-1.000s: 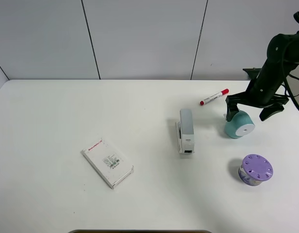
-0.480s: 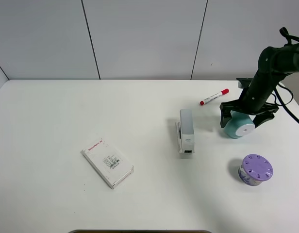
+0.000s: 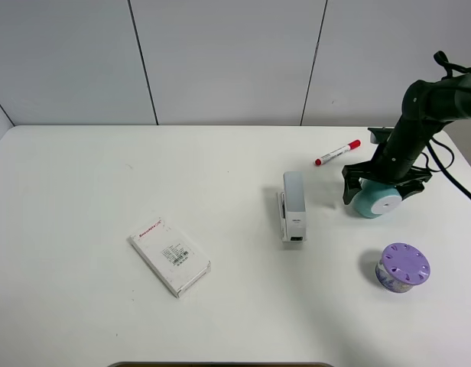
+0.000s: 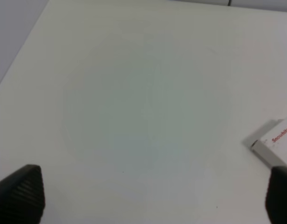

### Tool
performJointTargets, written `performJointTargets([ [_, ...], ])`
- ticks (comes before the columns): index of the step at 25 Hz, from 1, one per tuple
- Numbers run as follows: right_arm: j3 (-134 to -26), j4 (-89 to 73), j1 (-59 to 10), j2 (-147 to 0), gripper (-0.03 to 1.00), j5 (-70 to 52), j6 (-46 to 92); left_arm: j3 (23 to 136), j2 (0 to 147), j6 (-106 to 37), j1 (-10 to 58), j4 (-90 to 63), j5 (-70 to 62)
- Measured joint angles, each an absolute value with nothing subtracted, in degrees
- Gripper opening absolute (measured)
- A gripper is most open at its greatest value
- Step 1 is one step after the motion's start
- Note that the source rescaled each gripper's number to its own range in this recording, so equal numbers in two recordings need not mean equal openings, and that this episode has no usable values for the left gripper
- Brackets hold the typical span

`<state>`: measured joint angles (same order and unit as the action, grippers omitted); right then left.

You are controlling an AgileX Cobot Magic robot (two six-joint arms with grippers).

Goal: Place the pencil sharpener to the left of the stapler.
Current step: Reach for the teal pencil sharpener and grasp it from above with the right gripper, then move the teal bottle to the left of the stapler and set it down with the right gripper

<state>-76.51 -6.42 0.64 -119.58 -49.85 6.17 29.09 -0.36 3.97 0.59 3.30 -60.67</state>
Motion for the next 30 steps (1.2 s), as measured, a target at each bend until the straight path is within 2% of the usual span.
performJointTargets([
  [3,-76.51,-6.32,0.64,-119.61,0.42,-50.21,6.17,29.09,-0.36,3.97,0.59,3.30,-60.67],
  [6,-76.51,-6.02,0.69,-119.61,0.01,-51.36,6.17,29.09,-0.36,3.97,0.59,3.30,-60.67],
  [30,-76.60,-6.31,0.69,-119.61,0.00,-53.18,6.17,29.09,-0.36,3.97,0.59,3.30,-60.67],
])
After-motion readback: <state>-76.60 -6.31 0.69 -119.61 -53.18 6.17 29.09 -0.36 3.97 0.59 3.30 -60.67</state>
